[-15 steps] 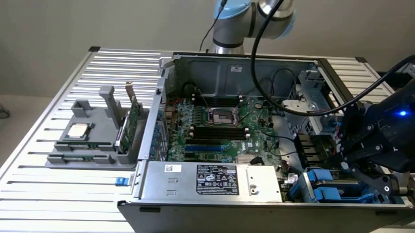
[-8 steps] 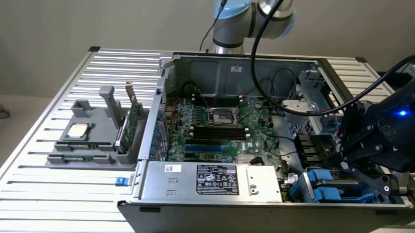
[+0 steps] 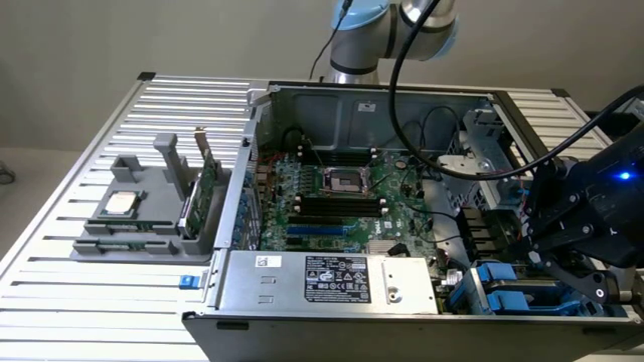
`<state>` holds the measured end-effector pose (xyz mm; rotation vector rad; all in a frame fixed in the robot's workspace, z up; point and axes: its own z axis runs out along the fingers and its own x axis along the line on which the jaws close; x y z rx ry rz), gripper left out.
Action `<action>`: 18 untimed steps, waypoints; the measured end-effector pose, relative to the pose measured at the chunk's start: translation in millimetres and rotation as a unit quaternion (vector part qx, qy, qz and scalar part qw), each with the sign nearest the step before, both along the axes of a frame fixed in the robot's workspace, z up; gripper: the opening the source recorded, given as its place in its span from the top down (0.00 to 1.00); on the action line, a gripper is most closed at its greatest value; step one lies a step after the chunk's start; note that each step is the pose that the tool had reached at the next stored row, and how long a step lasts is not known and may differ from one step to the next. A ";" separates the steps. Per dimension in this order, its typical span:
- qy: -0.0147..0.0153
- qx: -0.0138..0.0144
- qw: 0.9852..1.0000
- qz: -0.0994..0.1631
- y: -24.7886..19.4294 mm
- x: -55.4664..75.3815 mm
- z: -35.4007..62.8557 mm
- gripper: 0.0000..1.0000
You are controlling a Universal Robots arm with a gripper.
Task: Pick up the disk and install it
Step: 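Insert the second disk wire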
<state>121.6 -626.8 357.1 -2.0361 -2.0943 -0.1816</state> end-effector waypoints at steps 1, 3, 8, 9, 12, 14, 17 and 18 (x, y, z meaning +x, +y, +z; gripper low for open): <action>0.000 0.000 1.000 0.000 0.0 0.0 0.0 0.89; 0.000 0.000 1.000 -0.001 0.0 0.0 0.0 0.89; 0.002 0.000 1.000 -0.002 0.0 0.0 3.6 0.89; 0.002 0.000 1.000 -0.002 0.0 -0.1 4.9 0.89; 0.003 0.000 1.000 -0.004 0.0 -0.2 8.4 0.89; 0.004 0.000 1.000 -0.005 0.0 -0.3 9.6 0.89; 0.005 0.000 1.000 -0.013 0.0 -0.4 10.1 0.89; 0.005 0.000 1.000 -0.016 0.0 -0.4 10.3 0.89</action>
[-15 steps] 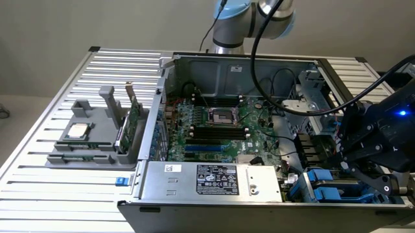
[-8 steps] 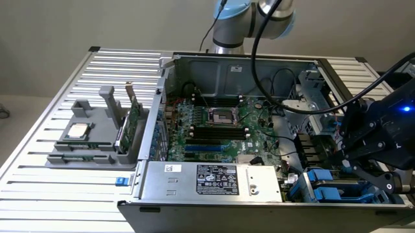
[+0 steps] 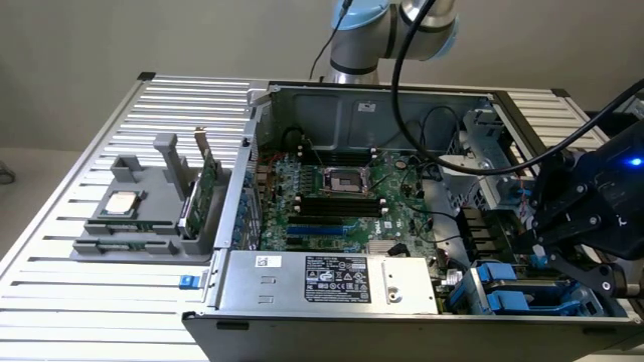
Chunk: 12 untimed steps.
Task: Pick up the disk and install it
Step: 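Insert the second disk wire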
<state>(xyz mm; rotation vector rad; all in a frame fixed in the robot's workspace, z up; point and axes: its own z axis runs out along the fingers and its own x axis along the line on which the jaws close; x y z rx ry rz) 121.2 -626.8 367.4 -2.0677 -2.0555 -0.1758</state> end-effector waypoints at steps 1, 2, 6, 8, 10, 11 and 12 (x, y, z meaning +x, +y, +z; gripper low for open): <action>0.000 0.000 1.000 -0.004 0.0 0.0 0.2 0.89; 0.001 0.000 1.000 -0.007 0.0 0.0 0.3 0.89; 0.002 0.000 1.000 -0.022 0.0 0.0 0.7 0.89; 0.003 0.000 1.000 -0.029 0.0 0.0 0.9 0.89; 0.004 0.000 0.999 -0.033 0.1 -0.1 1.5 0.89; 0.004 0.000 0.999 -0.033 0.6 -0.2 2.4 0.89; 0.005 -0.001 0.999 -0.033 1.2 -0.3 3.4 0.89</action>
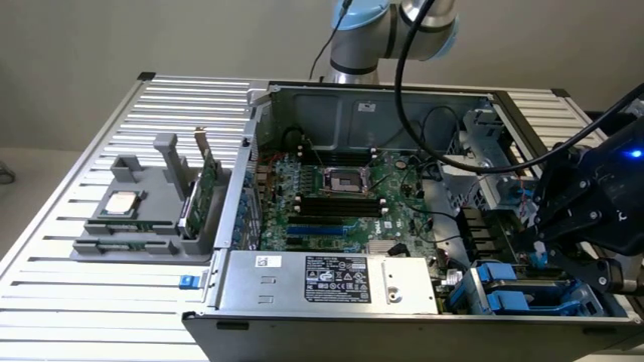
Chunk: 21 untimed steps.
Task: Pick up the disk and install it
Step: 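Insert the second disk wire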
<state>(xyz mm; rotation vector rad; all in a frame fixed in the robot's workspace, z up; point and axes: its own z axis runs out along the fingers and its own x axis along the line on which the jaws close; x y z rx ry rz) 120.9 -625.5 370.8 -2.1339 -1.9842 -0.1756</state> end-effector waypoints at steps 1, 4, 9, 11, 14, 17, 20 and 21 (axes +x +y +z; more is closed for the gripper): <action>0.000 -0.001 1.000 0.001 1.2 -0.1 1.0 0.89; 0.001 -0.005 1.000 0.005 5.3 -0.2 3.4 0.89; 0.002 -0.013 1.000 0.013 12.0 -0.3 7.0 0.89; 0.003 -0.017 1.000 0.018 14.2 -0.5 8.1 0.89; 0.003 -0.023 0.999 0.031 16.3 -1.0 8.8 0.89; 0.002 -0.028 0.998 0.049 17.4 -1.6 9.0 0.89; 0.002 -0.032 0.997 0.069 18.2 -2.0 9.0 0.89; 0.002 -0.034 0.997 0.076 18.4 -2.1 9.1 0.89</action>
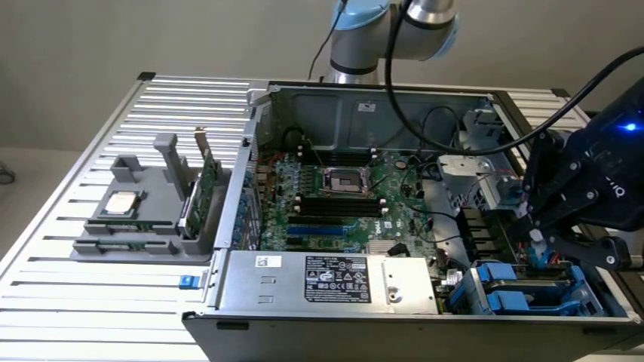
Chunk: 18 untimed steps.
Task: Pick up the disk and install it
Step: 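Insert the second disk wire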
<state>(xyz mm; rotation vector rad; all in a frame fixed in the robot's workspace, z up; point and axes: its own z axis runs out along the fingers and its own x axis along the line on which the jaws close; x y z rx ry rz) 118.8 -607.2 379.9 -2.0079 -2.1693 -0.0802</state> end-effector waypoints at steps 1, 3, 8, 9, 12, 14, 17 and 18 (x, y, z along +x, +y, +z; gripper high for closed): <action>0.000 -0.001 1.000 0.008 0.2 -0.1 -0.1 0.89; 0.000 -0.002 1.000 0.024 0.4 -0.1 0.1 0.89; 0.000 -0.003 0.998 0.069 0.9 -0.1 0.7 0.89; 0.000 -0.003 0.997 0.078 0.9 -0.1 0.8 0.89; 0.000 -0.003 0.995 0.104 1.0 -0.1 1.3 0.89; 0.000 -0.003 0.992 0.123 1.0 -0.1 1.6 0.89; 0.000 -0.003 0.989 0.150 1.0 -0.1 2.1 0.89; 0.000 -0.003 0.987 0.159 1.0 -0.1 2.1 0.89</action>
